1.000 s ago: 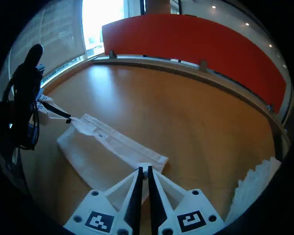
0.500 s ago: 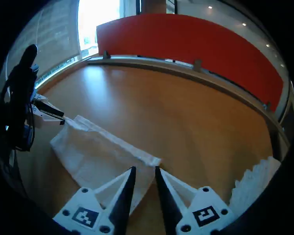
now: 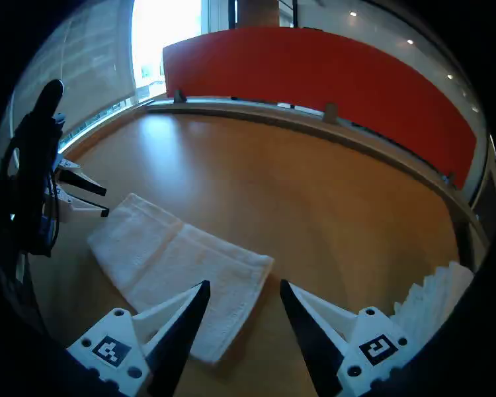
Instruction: Fold towel
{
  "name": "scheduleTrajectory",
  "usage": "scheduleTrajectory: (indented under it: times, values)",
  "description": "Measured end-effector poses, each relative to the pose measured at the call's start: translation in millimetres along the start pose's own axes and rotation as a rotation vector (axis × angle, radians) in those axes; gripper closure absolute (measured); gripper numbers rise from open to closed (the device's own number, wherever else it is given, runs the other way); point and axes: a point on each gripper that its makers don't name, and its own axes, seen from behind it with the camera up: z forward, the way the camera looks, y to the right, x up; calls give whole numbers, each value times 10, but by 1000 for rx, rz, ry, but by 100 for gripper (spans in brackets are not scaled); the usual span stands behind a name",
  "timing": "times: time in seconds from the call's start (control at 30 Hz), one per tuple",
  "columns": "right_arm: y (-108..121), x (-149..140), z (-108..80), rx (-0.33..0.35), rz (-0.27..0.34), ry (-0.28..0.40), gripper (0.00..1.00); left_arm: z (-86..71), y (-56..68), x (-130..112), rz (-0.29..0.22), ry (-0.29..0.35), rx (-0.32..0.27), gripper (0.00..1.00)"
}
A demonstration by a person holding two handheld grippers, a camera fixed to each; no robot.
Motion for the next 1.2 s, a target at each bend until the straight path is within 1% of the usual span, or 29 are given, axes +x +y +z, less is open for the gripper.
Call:
scheduleTrajectory:
  times: [0.3, 0.6, 0.8, 1.0, 1.2]
  values:
    - [-58, -14, -75, 2, -11, 5, 19, -102, 11, -19, 9, 9, 14, 12]
    - [-120, -96, -200, -1, -8, 7, 18, -269, 17, -145, -13, 16, 31, 12]
    - [-147, -147, -254, 0, -9, 7, 18, -338, 22, -224, -23, 15, 38, 12]
    - [-182, -186, -273, 16, -26, 3, 18, -430, -23, -274, -41, 25, 65, 12]
    - [-217, -224, -276, 32, -53, -2, 18, -563, -92, -383, -69, 29, 99, 12]
